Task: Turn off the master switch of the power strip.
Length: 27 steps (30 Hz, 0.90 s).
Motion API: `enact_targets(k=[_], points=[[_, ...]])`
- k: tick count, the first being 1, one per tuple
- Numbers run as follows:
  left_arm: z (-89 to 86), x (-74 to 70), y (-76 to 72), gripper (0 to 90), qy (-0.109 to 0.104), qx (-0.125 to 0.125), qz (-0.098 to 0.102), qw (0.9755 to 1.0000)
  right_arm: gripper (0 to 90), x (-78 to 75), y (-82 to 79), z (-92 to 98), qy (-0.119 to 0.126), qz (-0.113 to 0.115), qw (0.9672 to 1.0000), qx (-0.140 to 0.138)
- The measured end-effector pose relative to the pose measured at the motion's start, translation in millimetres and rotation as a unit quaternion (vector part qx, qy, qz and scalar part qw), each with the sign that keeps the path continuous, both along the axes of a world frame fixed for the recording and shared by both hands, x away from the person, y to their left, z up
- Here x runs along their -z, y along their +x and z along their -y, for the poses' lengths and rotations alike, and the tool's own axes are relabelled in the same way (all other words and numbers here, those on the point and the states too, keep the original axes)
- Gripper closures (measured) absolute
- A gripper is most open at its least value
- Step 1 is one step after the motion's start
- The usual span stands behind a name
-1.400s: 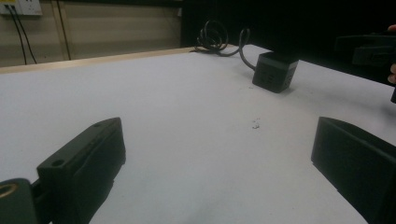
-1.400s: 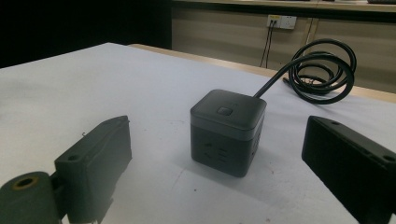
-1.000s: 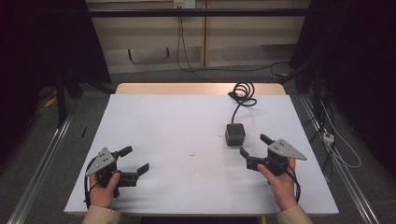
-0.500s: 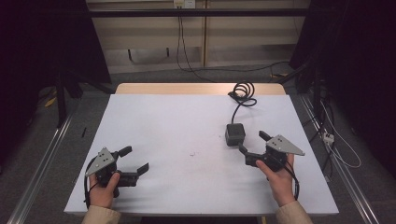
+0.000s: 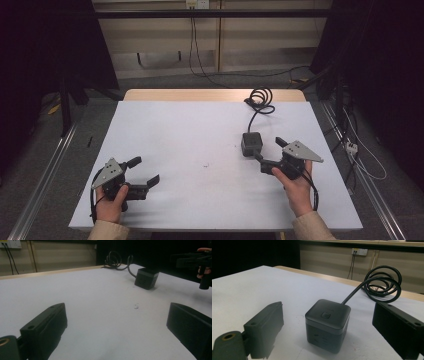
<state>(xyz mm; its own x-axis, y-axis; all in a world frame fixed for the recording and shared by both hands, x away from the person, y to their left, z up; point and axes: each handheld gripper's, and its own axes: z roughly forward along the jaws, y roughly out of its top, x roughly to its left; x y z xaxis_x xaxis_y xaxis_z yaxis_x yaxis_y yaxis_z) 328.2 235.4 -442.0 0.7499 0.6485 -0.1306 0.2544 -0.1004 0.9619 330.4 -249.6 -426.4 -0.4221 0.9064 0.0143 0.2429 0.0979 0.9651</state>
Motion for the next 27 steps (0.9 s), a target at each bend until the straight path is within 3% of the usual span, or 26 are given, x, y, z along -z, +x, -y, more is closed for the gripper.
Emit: enact_targets(k=[27], points=[[-0.2,-0.1,0.0,2.7,-0.001,0.002,0.000,1.0000,13.8,0.6,15.8,-3.8,0.005,-0.007,1.0000,0.001]])
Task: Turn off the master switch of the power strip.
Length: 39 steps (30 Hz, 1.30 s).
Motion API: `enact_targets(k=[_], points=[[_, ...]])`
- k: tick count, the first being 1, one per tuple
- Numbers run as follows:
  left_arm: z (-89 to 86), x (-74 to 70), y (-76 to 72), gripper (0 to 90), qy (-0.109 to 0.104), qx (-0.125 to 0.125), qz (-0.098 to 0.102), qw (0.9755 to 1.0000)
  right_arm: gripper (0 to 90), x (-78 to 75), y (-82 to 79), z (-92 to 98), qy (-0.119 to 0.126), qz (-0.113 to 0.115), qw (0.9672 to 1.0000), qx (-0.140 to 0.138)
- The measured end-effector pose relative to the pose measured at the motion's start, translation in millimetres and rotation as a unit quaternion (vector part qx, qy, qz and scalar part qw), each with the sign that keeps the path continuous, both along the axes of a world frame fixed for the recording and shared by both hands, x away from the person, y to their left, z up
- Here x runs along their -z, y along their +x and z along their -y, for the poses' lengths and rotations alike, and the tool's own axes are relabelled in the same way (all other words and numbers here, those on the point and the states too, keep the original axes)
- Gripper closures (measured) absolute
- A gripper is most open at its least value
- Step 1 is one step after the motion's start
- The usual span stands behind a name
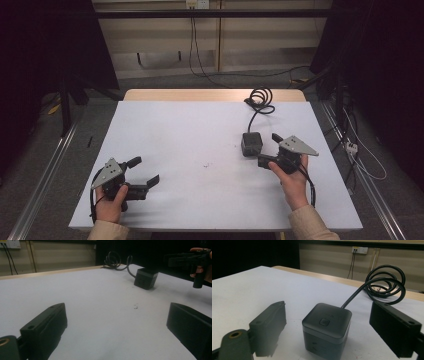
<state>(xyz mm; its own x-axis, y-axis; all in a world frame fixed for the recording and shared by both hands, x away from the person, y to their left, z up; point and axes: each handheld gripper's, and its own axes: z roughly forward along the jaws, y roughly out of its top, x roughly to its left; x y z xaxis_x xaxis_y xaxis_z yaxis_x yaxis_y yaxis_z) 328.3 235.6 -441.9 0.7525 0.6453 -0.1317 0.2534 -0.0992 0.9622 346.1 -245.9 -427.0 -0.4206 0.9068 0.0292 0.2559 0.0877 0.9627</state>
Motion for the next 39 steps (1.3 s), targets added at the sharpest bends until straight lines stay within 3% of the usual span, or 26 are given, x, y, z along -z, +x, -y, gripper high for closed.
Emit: enact_targets(k=[39], points=[[-0.1,-0.4,-0.2,2.7,0.000,0.001,0.003,1.0000,33.3,-5.2,17.9,-4.1,-0.010,-0.009,0.9999,-0.002]])
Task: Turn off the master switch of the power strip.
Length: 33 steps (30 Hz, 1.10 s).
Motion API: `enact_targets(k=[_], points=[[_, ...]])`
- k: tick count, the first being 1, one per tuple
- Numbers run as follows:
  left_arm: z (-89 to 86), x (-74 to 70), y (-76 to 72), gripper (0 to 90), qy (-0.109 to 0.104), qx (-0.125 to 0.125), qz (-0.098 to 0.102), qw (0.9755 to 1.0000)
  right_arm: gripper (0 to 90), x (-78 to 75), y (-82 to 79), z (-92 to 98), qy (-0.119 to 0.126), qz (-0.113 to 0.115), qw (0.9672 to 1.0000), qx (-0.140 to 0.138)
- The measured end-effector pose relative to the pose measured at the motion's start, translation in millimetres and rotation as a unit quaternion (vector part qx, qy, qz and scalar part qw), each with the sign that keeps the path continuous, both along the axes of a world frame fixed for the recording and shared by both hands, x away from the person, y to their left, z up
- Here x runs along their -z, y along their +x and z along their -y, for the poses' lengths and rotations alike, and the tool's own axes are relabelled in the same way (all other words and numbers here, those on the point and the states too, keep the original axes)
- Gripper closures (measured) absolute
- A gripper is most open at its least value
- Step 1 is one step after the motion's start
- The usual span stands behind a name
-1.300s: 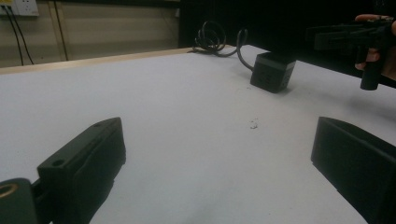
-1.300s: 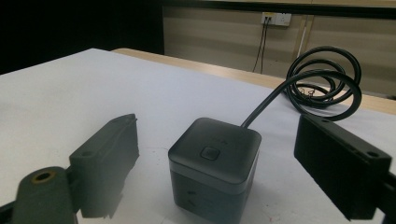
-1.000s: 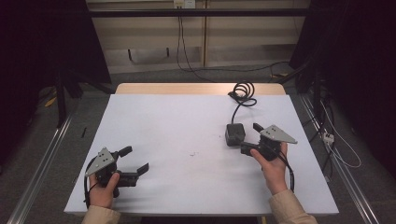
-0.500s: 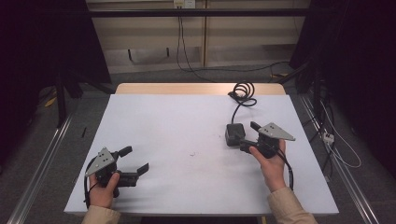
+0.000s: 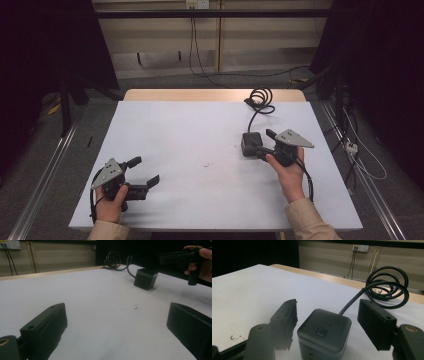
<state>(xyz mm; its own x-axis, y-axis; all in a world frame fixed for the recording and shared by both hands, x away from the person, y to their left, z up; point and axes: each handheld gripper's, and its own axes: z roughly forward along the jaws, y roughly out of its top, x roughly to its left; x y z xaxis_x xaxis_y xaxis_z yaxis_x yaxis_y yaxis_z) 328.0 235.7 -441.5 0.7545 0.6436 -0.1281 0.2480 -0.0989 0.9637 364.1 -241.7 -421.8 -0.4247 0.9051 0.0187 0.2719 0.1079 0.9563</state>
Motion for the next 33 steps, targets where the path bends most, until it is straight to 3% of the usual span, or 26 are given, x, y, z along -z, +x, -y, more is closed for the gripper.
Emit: enact_targets(k=[27,33], points=[[0.4,0.2,0.2,2.7,-0.003,0.001,-0.001,1.0000,51.9,-0.9,10.9,1.9,0.010,-0.014,0.9999,0.002],[0.5,0.2,0.2,2.7,-0.003,0.001,-0.001,1.0000,60.5,0.4,12.8,2.6,0.011,-0.021,0.9997,0.004]])
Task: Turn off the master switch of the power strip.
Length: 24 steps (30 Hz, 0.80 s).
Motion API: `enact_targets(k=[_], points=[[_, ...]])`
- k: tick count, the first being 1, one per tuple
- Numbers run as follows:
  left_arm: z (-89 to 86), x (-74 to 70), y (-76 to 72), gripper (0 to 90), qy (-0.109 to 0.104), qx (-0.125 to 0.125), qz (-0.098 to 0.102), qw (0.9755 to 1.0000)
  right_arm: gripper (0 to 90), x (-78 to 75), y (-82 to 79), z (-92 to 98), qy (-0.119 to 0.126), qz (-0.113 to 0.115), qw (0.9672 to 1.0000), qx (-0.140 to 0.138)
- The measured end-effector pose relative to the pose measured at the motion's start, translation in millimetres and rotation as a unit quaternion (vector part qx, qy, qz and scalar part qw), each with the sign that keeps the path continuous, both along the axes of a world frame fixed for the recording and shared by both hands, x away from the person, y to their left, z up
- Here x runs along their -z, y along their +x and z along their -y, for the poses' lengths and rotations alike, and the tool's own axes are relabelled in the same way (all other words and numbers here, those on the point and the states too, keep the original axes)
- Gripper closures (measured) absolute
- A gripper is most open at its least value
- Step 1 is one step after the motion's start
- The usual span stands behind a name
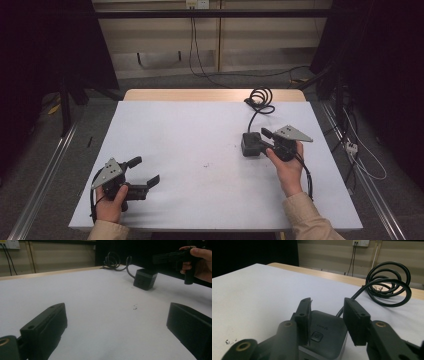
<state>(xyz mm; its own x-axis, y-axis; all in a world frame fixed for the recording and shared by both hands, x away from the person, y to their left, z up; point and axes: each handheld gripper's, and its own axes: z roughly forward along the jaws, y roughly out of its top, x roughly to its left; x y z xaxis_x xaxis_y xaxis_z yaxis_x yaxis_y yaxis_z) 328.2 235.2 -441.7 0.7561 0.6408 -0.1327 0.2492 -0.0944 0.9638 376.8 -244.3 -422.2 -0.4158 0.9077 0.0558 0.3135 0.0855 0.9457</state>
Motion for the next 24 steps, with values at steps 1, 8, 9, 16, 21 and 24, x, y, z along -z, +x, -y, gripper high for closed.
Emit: enact_targets(k=[1,8,9,16,21,24], points=[[-0.2,-0.1,0.1,2.7,0.001,0.000,0.001,1.0000,61.7,0.2,0.2,0.0,0.002,-0.002,1.0000,-0.001],[-0.1,-0.1,0.1,2.7,0.001,0.000,0.001,1.0000,67.3,-0.5,2.0,-0.4,0.001,-0.006,1.0000,-0.006],[-0.1,-0.1,0.1,2.7,0.001,0.000,0.001,1.0000,67.8,-0.9,2.2,-0.5,0.000,-0.006,1.0000,-0.007],[0.0,-0.1,-0.1,2.7,0.000,0.000,0.001,1.0000,70.9,-1.4,4.2,-1.1,0.000,-0.006,0.9999,-0.010],[0.4,0.1,-0.2,2.7,-0.001,0.000,-0.001,1.0000,73.1,-1.2,5.2,-0.6,0.000,-0.008,0.9999,-0.009],[0.5,0.2,-0.2,2.7,0.000,0.000,-0.001,1.0000,74.8,-1.0,5.7,-0.7,0.001,-0.008,0.9999,-0.010]])
